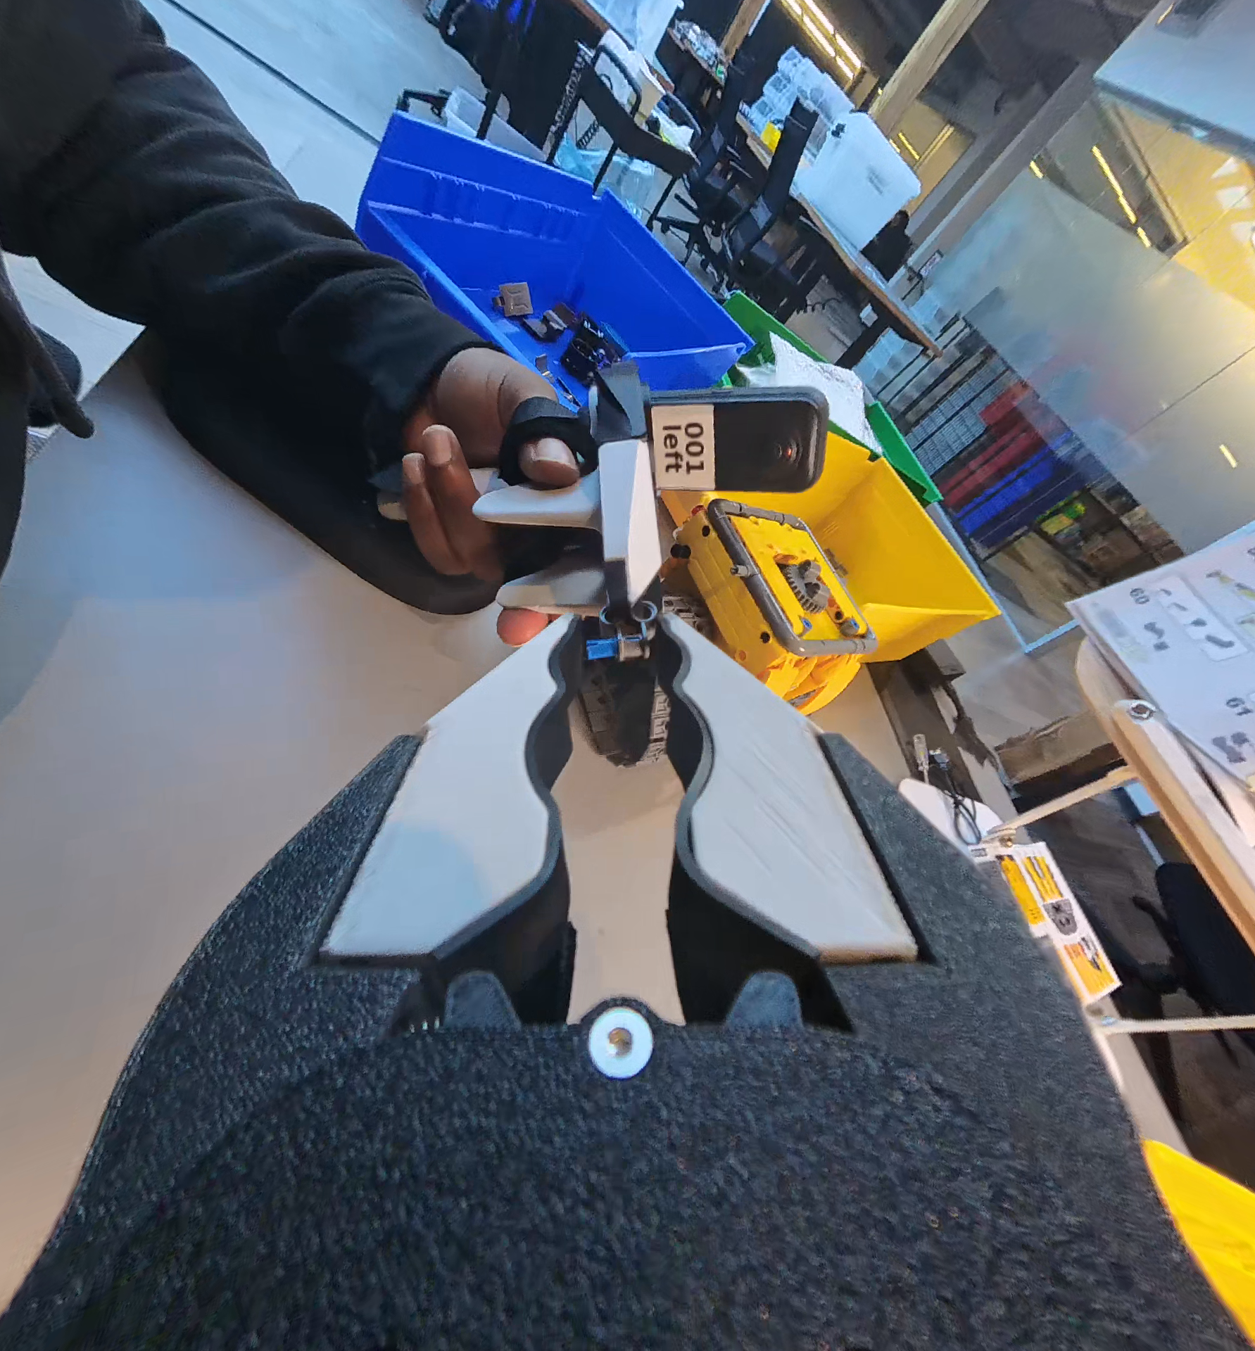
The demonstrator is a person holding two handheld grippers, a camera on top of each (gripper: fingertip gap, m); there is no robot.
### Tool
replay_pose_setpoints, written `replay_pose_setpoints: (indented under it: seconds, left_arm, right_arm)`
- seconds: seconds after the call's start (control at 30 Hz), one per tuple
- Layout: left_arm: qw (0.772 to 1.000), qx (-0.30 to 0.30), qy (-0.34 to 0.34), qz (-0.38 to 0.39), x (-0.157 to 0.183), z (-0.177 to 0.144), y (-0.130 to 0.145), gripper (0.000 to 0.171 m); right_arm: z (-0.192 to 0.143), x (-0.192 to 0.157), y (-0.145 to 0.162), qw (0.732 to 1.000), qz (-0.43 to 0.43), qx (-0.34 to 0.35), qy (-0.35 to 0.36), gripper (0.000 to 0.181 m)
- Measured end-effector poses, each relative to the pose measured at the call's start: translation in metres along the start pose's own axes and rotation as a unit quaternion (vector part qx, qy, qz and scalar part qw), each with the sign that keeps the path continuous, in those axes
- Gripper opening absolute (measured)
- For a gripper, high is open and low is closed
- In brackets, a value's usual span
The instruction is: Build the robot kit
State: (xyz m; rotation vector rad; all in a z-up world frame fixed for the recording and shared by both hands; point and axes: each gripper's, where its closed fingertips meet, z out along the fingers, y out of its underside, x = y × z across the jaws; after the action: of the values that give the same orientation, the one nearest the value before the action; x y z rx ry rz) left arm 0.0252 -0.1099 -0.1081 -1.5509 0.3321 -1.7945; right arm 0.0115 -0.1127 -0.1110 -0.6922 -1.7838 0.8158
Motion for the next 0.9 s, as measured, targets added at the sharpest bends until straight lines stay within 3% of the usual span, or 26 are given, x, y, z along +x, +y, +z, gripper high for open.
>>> replay_pose_setpoints:
  seconds: [0.2, 0.4, 0.53, 0.6, 0.7, 0.77, 0.9]
  left_arm:
    - [1.000, 0.004, 0.009, -0.013, 0.001, 0.000, 0.000, 0.007]
    - [1.000, -0.003, -0.007, -0.012, -0.004, -0.002, 0.002, 0.008]
    - [0.995, -0.048, -0.073, 0.038, -0.014, -0.009, 0.008, 0.027]
    - [0.973, -0.108, -0.164, 0.118, -0.029, -0.018, 0.017, 0.028]
    - [0.884, -0.232, -0.313, 0.257, -0.066, -0.038, 0.038, 0.029]
    - [0.845, -0.283, -0.339, 0.301, -0.079, -0.037, 0.053, 0.028]
    - [0.809, -0.337, -0.352, 0.329, -0.093, -0.034, 0.070, 0.027]
  right_arm:
    - [0.002, 0.001, -0.003, 1.000, -0.010, -0.003, -0.014, 0.017]
    - [0.004, 0.000, 0.004, 0.999, 0.036, -0.010, -0.033, 0.014]
    - [0.005, -0.005, 0.017, 0.996, 0.067, -0.027, -0.047, 0.014]
    - [0.004, -0.012, 0.032, 0.991, 0.102, -0.048, -0.073, 0.015]
    - [0.005, -0.027, 0.061, 0.976, 0.160, -0.097, -0.109, 0.015]
    - [0.008, -0.036, 0.071, 0.966, 0.190, -0.117, -0.128, 0.014]
    - [0.014, -0.048, 0.079, 0.954, 0.215, -0.146, -0.152, 0.014]
